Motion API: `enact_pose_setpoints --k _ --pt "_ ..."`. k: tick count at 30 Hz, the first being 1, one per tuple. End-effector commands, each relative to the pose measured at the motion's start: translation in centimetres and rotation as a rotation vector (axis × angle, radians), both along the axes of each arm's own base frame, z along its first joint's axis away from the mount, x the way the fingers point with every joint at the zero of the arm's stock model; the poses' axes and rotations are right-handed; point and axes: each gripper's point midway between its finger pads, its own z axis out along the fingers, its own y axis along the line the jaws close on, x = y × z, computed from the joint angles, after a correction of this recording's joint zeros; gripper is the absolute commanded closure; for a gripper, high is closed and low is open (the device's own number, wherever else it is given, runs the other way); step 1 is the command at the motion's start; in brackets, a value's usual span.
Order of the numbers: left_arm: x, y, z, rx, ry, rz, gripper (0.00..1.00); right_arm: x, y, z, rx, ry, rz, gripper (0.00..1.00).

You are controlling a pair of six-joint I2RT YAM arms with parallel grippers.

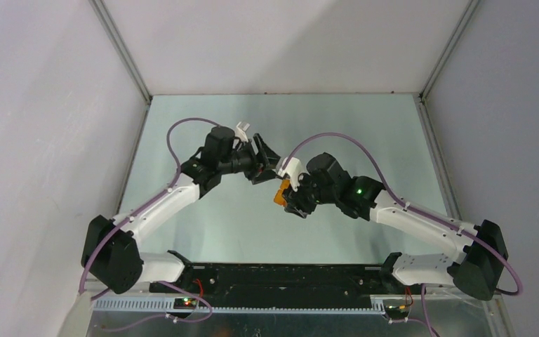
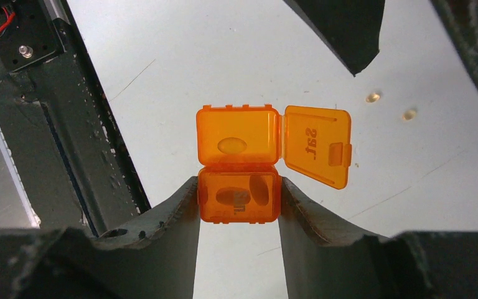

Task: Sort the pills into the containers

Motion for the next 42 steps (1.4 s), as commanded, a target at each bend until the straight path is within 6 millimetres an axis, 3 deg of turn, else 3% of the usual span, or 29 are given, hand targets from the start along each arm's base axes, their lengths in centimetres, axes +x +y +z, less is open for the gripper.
enact_pose_setpoints --k 1,7,25,30,42 --pt "0.0 0.1 -0.4 0.034 0.014 0.049 0.32 0.1 1.1 1.7 0.058 -0.069 0.049 0.69" --pt "-0.1 0.5 -2.5 0.191 -0.005 0.05 0.37 0.6 1.3 1.9 0.064 -0.083 0.033 0.69" --pt "-2.0 0.2 0.3 0.13 -0.203 -0.077 0.43 1.9 -0.2 2.8 0.118 -0.002 -0.093 0.71" --pt "-2.0 -0.1 1.3 0.098 -0.248 -0.091 0.45 2.8 -0.9 4.0 0.174 0.017 -0.146 0.73" --pt "-2.0 -0.6 0.4 0.096 -0.186 -0.099 0.42 3.9 -1.2 5.6 0.258 0.048 -0.22 0.74"
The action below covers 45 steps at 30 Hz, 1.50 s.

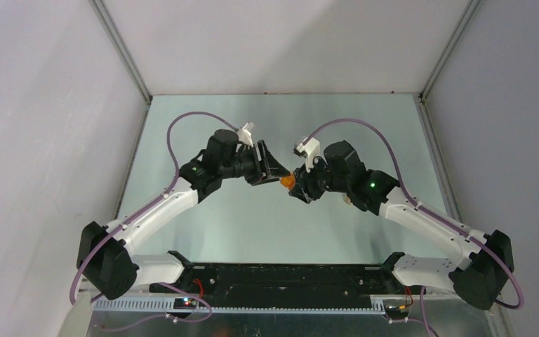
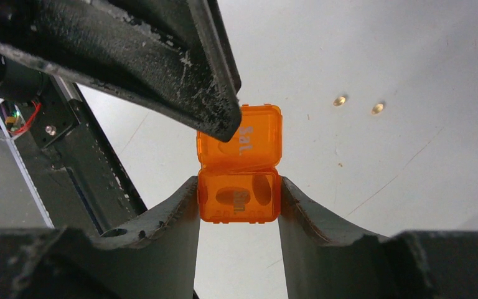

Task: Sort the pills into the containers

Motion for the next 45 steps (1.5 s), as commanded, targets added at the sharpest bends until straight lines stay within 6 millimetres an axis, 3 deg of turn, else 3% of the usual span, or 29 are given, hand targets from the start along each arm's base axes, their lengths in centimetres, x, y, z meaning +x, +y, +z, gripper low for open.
enact_pose_setpoints --k 1,10,16,24,28,31,33,34,35,36,38,42,45 --pt "-0.1 -0.5 0.6 -0.033 -0.006 -0.017 0.42 0.7 0.5 2.8 0.116 -0.006 -0.047 0.74" --pt "0.0 -1.3 0.5 -0.143 0.076 0.061 0.49 1.3 0.6 4.0 0.213 0.083 -0.116 0.77" --pt "0.3 -1.5 0.5 -0.145 0.072 0.075 0.56 1.3 0.9 3.7 0.2 0.109 -0.11 0.78" --pt "0.5 -1.6 0.7 -0.145 0.081 0.084 0.77 1.5 0.8 3.2 0.194 0.136 -0.134 0.78" --pt "0.5 -1.5 0.7 -0.142 0.085 0.088 0.99 1.7 0.7 2.9 0.188 0.145 -0.154 0.79" --pt "0.6 -1.4 0.8 -0.137 0.077 0.095 1.0 1.9 0.6 2.7 0.184 0.148 -0.166 0.79" --pt "0.7 -1.3 0.7 -0.125 0.075 0.097 0.81 2.0 0.5 2.6 0.18 0.148 -0.173 0.78" --pt "0.7 -1.2 0.7 -0.118 0.075 0.101 0.66 2.1 0.4 2.6 0.178 0.147 -0.181 0.79" --pt "0.7 -1.2 0.7 -0.112 0.07 0.102 0.59 2.2 0.3 2.4 0.172 0.147 -0.189 0.79" --pt "0.8 -1.0 0.7 -0.106 0.069 0.11 0.45 2.2 0.2 2.3 0.165 0.145 -0.192 0.79" --pt "0.9 -0.7 0.8 -0.095 0.056 0.127 0.3 2.3 -0.1 1.9 0.145 0.144 -0.203 0.79" --pt "1.4 0.4 0.8 -0.06 0.024 0.178 0.14 2.3 -0.6 0.8 0.102 0.143 -0.22 0.79" --pt "2.0 1.7 0.6 -0.026 0.003 0.228 0.11 2.5 -0.9 0.1 0.087 0.14 -0.245 0.79"
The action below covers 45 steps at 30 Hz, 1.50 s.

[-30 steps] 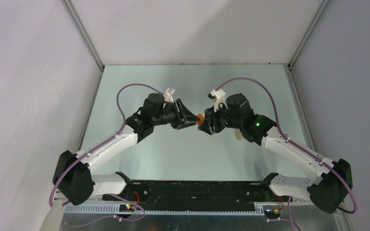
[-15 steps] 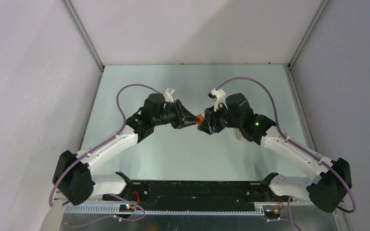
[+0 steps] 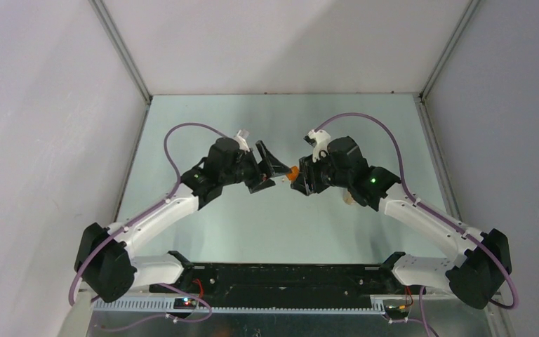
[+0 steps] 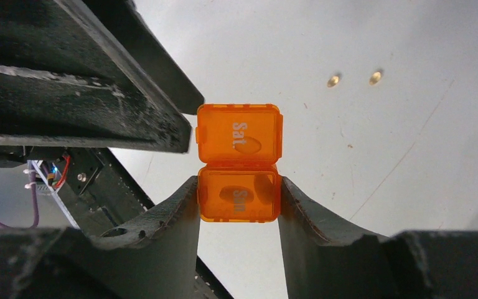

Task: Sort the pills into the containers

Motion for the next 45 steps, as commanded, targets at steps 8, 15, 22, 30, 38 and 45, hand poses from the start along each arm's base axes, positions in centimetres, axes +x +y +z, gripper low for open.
enact_pose_setpoints --k 8,15,22,30,38,45 --pt "1.9 7.5 1.0 0.24 -0.178 0.222 0.04 3.1 -2.7 -6.3 -0.184 0.043 -0.242 0.76" --pt "1.7 12.8 2.1 0.412 -0.314 0.356 0.0 5.1 -3.7 -11.9 -0.288 0.106 -0.393 0.72" --pt "1.1 15.9 4.5 0.441 -0.407 0.466 0.0 6.1 -2.3 -15.2 -0.307 0.13 -0.394 0.66" --pt "0.2 16.5 5.5 0.43 -0.468 0.458 0.01 5.0 -2.3 -17.6 -0.367 0.181 -0.392 0.53" --pt "-0.4 16.5 6.5 0.438 -0.522 0.409 0.01 4.0 -3.3 -15.7 -0.43 0.193 -0.394 0.24" --pt "-0.5 17.3 8.8 0.479 -0.578 0.41 0.01 2.9 -6.8 -6.8 -0.318 0.072 -0.474 0.19"
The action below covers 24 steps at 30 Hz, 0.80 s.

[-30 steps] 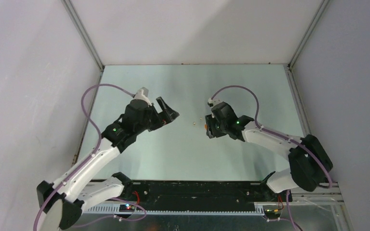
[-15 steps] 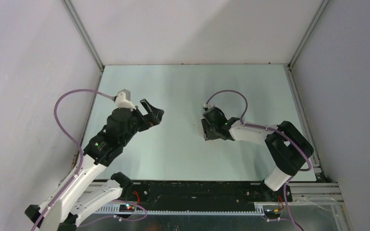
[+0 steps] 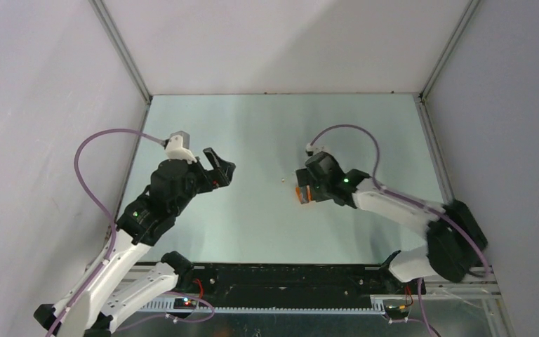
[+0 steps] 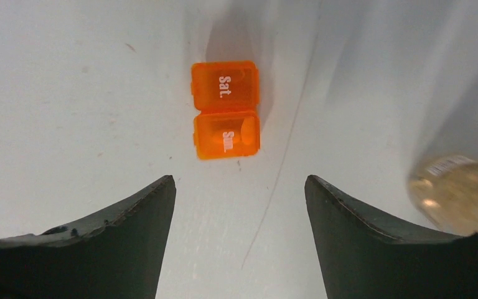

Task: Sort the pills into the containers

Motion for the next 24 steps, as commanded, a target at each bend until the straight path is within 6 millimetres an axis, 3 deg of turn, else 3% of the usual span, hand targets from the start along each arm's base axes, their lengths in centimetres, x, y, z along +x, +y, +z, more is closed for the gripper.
enact_pose_setpoints --k 1,5,8,12,16,24 --pt "0.1 1.1 3.3 0.046 -0.078 0.012 0.01 0.4 -3.3 8.8 0.075 -0.19 -0.1 0.19" --pt "-0.2 1.7 4.6 0.057 -0.113 0.02 0.01 -0.3 -7.4 12.6 0.102 -0.29 -0.167 0.2" --pt "-0.4 1.3 4.6 0.04 -0.116 -0.002 0.01 -1.1 -6.4 13.3 0.173 -0.28 -0.089 0.21" --pt "-0.6 0.2 3.6 -0.014 -0.083 -0.035 0.01 -1.5 -2.8 11.2 0.259 -0.147 0.0 0.31" --pt "-0.6 -1.8 1.5 -0.069 -0.013 -0.093 0.02 -1.0 0.4 6.9 0.293 0.022 0.044 0.38" --pt "-0.4 -7.0 -3.1 -0.181 0.169 -0.247 0.14 1.4 2.0 1.7 0.35 0.178 0.028 0.41"
